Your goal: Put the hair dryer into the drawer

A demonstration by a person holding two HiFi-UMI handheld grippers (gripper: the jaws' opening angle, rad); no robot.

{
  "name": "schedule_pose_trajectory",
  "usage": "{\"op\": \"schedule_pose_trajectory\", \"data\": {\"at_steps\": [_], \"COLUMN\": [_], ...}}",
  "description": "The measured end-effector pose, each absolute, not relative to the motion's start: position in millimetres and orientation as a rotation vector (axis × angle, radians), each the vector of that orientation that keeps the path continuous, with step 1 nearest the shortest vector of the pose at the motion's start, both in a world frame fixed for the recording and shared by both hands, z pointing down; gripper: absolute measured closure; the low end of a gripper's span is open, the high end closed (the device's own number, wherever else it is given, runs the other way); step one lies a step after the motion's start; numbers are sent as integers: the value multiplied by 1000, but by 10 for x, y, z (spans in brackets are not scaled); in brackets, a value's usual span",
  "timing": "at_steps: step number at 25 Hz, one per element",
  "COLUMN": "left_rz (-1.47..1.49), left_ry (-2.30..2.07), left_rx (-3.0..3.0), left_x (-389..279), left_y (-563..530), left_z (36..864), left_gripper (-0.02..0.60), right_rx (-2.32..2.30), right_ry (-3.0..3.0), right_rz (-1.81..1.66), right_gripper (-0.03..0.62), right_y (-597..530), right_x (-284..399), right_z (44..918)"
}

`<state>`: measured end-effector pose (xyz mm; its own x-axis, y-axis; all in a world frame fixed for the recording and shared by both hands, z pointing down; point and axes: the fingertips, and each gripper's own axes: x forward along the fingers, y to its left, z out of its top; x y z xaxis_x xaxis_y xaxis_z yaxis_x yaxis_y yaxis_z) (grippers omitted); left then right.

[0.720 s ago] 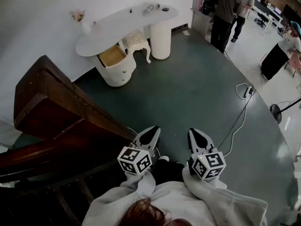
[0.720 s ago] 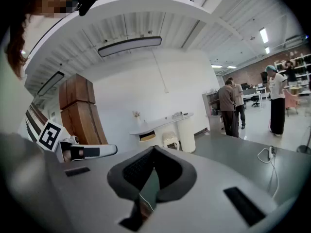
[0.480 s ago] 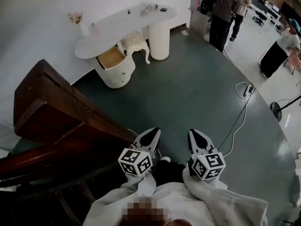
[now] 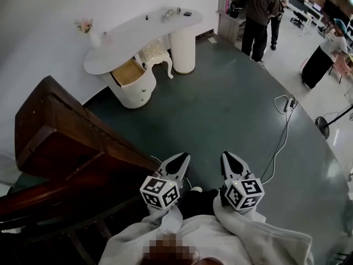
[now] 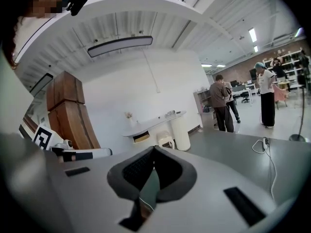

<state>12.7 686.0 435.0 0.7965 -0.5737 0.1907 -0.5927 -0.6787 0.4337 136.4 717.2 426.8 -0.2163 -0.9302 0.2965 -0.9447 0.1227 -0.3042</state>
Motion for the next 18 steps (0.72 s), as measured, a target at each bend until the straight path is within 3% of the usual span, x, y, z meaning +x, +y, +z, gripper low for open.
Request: {"op": "schedule_pose_trajectory", "data": {"at_steps": [7,18], "left_rz": [75,38], "left_ry": [-866,-936], "left_rx": [2468,2436], "left_x": [6,104], "left_y": [6849,6306], "left_z": [4493,4500], "left_gripper": [541,541], "right_rx": [1902,1847], "right_ry": [-2327,-2340], "right_rz": [740,698], "right_gripper": [545,545], "right_y": [7191,6568], "right_x": [1116,1330], "right_z": [4426,4407]}}
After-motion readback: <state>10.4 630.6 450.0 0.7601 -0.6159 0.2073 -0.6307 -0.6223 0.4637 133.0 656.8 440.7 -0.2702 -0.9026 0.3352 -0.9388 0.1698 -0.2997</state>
